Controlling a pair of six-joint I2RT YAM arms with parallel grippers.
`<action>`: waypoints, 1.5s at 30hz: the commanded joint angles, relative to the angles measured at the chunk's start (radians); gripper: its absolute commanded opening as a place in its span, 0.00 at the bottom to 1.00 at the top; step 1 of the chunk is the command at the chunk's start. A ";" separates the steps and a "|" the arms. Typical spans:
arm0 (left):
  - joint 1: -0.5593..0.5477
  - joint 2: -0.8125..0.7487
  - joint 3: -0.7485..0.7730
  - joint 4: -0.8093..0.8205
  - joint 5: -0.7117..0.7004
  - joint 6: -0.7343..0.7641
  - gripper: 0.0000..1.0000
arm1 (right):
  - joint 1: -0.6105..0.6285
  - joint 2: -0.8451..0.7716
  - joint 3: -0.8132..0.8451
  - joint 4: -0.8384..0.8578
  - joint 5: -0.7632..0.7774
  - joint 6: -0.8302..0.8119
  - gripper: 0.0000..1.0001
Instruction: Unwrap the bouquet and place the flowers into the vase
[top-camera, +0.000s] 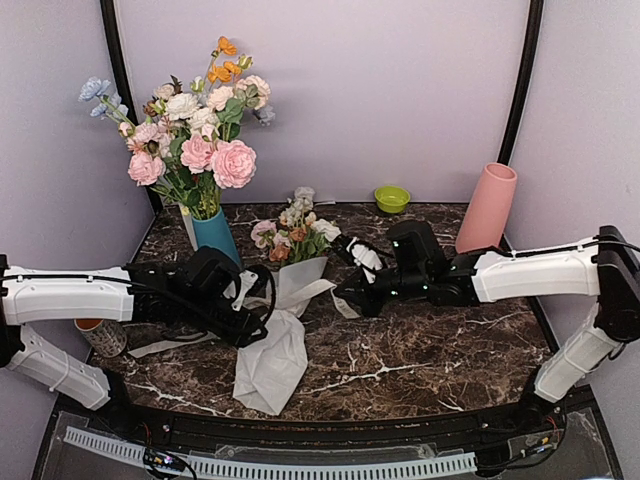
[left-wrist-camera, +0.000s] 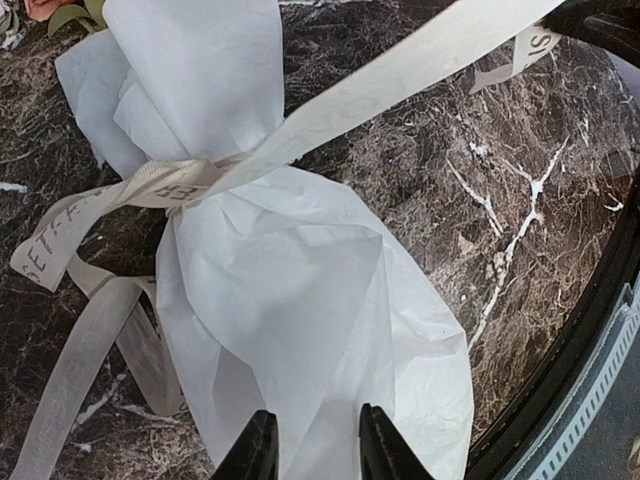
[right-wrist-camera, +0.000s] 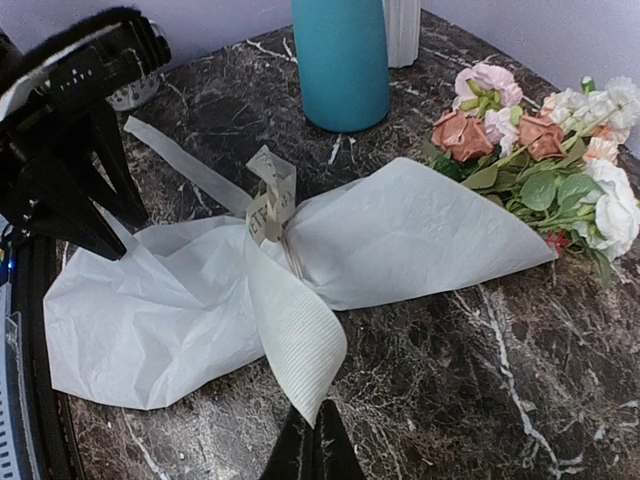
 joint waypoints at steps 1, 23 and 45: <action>-0.002 -0.037 0.047 -0.022 -0.039 0.002 0.33 | -0.001 -0.087 -0.029 0.032 0.043 0.052 0.00; 0.156 0.050 0.389 -0.226 -0.144 0.134 0.63 | -0.080 -0.434 0.146 -0.134 0.642 0.166 0.00; 0.192 -0.086 0.526 -0.641 -0.491 -0.275 0.73 | 0.119 0.282 0.751 0.203 -0.069 0.134 0.00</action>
